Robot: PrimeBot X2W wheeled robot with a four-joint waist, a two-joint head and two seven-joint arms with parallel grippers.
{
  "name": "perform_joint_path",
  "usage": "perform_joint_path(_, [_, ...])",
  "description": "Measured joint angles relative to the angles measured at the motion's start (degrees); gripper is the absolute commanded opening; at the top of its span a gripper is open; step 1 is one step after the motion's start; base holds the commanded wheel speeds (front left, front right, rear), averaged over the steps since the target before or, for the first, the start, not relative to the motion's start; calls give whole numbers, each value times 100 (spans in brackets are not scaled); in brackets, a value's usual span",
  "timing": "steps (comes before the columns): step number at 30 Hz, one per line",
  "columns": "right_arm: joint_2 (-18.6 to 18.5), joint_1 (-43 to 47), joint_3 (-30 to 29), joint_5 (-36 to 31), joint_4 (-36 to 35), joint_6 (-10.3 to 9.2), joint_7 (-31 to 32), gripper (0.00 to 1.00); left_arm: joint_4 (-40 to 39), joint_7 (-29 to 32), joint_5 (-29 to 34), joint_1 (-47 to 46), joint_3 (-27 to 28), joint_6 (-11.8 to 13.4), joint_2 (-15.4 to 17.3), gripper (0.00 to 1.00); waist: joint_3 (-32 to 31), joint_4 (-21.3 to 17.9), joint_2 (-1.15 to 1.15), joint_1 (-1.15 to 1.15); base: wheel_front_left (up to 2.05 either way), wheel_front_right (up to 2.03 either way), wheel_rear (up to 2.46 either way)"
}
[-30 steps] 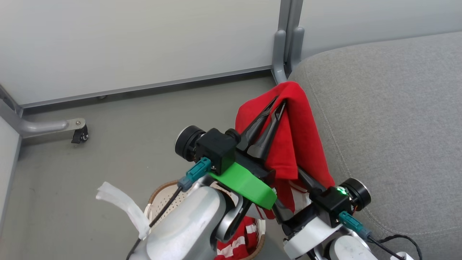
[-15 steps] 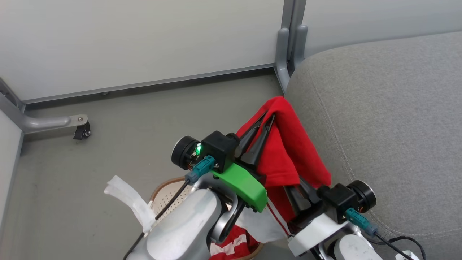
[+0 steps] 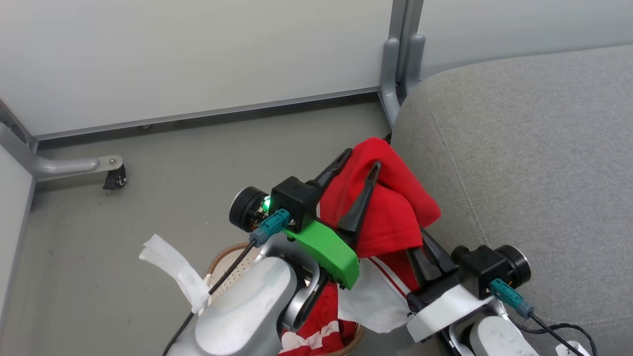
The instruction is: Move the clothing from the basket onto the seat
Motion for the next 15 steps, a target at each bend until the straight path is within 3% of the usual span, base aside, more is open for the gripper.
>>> perform_joint_path(15, [8, 25, -126, 1, -41, -1, 0, 0, -37, 44, -42, -10, -31, 32, 97, 100, -5, -30, 0, 0, 0, 0, 0])
